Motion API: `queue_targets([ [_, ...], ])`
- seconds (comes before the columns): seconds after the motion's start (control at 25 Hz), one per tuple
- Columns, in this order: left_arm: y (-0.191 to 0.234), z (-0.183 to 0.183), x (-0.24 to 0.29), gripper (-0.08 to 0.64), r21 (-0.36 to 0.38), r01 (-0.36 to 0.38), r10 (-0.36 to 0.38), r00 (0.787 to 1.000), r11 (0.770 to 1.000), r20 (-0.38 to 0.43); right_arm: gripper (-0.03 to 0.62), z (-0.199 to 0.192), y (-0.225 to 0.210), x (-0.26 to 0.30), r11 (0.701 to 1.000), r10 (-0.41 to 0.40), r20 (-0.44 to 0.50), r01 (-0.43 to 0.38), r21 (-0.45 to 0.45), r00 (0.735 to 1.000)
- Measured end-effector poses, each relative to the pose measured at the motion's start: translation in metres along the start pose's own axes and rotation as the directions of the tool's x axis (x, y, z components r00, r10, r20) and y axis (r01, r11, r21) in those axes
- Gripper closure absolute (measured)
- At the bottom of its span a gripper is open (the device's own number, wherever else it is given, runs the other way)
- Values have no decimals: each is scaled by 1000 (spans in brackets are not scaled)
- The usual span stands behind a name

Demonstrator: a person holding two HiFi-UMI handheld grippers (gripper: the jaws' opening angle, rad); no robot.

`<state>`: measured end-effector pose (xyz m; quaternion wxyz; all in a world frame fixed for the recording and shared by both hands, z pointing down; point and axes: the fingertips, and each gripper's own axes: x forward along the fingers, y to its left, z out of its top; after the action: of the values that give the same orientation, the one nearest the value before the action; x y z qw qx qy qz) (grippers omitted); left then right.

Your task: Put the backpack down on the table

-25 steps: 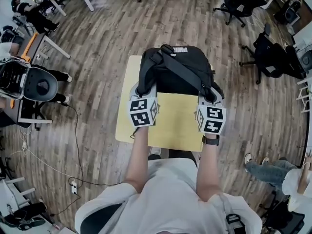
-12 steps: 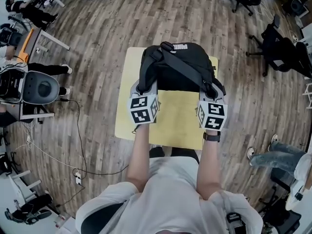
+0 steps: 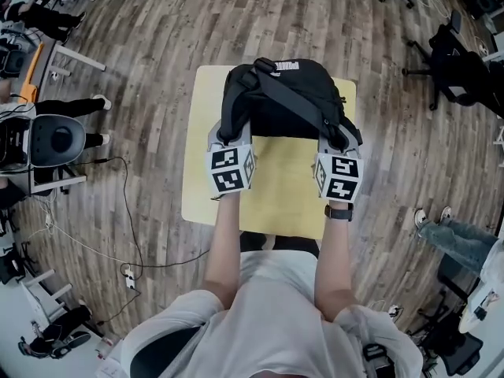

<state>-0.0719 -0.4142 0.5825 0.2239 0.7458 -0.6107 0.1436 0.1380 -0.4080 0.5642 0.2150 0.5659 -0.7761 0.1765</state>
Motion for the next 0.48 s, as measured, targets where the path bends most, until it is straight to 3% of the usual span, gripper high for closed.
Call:
queue_targets([
  [0.48, 17, -37, 54, 428, 17, -15, 16, 999, 1000, -45, 552, -38, -8, 57, 1000, 8, -58, -7, 17, 998],
])
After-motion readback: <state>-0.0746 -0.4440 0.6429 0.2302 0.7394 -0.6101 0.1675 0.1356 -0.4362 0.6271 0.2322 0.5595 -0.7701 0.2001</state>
